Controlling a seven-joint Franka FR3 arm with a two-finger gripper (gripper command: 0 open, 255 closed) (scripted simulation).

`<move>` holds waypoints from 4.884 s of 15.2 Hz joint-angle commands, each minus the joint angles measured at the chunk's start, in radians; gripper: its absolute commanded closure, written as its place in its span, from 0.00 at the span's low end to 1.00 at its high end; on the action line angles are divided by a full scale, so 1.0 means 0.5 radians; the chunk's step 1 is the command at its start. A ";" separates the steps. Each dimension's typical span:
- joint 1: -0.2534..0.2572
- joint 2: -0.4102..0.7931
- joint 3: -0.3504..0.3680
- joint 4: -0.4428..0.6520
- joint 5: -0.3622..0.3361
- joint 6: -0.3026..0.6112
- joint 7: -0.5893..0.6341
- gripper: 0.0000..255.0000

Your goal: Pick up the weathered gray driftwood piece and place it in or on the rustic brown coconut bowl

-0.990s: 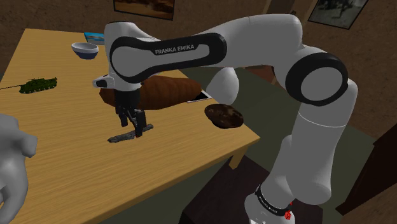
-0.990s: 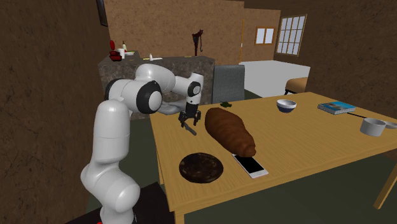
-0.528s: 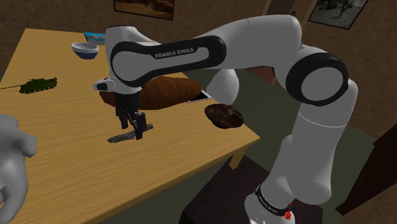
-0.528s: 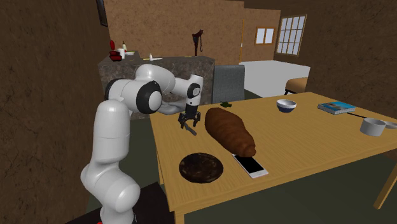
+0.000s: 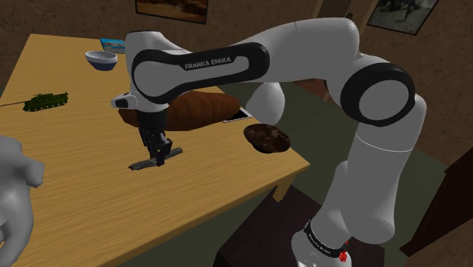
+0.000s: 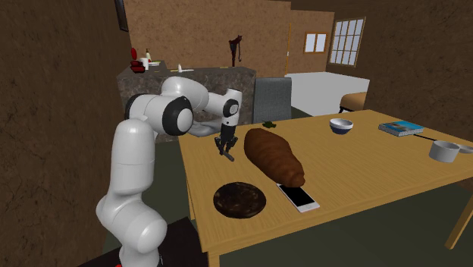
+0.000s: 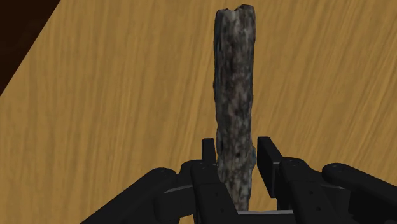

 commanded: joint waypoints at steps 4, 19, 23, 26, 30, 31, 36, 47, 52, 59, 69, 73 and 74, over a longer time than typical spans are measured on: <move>0.000 -0.007 0.000 0.018 0.000 -0.024 0.002 1.00; -0.003 -0.051 0.002 0.361 -0.002 -0.409 0.040 1.00; -0.003 -0.045 0.002 0.477 -0.003 -0.518 0.052 1.00; -0.003 -0.035 0.003 0.563 -0.004 -0.595 0.061 1.00; -0.085 -0.319 -0.048 0.186 0.014 -0.515 -0.080 1.00; -0.104 -0.384 -0.063 0.103 0.016 -0.502 -0.115 1.00; -0.193 -0.681 -0.150 -0.253 0.005 -0.461 -0.296 1.00; -0.384 -1.208 -0.403 -0.795 -0.134 -0.479 -0.708 1.00; -0.481 -1.390 -0.541 -0.947 -0.244 -0.513 -0.907 1.00; -0.593 -1.537 -0.709 -1.077 -0.390 -0.525 -1.133 1.00; -0.601 -1.521 -0.734 -1.333 -0.406 -0.253 -1.135 1.00; -0.602 -1.514 -0.738 -1.370 -0.408 -0.209 -1.136 1.00; -0.602 -1.514 -0.738 -1.370 -0.408 -0.209 -1.136 1.00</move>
